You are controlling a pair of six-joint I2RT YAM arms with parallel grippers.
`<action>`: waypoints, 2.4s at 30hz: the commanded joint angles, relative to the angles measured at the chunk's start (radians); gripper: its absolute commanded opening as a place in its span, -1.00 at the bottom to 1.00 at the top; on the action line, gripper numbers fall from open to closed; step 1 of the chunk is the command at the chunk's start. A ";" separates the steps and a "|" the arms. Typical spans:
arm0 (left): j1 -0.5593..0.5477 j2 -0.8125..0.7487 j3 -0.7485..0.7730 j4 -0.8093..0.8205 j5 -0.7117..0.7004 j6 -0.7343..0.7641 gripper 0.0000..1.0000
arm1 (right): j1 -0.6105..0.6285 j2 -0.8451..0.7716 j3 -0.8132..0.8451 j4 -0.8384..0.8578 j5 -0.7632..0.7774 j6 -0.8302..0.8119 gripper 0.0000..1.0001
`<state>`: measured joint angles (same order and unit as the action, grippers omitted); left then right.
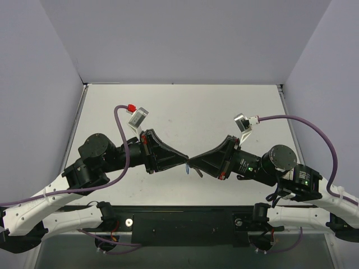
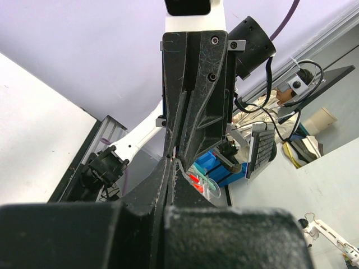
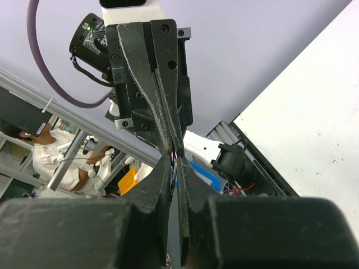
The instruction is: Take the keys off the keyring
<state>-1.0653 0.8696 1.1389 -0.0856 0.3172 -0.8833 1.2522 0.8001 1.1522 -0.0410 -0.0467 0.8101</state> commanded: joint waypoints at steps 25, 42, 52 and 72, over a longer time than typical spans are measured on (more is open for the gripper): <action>-0.001 -0.021 0.134 -0.224 -0.012 0.171 -0.13 | 0.007 -0.025 -0.009 0.050 -0.208 -0.107 -1.00; -0.002 -0.032 0.074 -0.151 0.128 0.159 -0.27 | 0.007 0.019 0.009 0.013 -0.229 -0.131 -1.00; -0.002 -0.024 0.058 -0.190 0.118 0.170 -0.29 | 0.007 0.024 0.006 0.023 -0.229 -0.129 -1.00; -0.013 -0.030 0.024 -0.146 0.155 0.147 -0.64 | 0.006 0.007 -0.025 0.033 -0.183 -0.117 -1.00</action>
<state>-1.0683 0.8444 1.1721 -0.2798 0.4454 -0.7288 1.2522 0.8223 1.1343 -0.0753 -0.2443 0.6945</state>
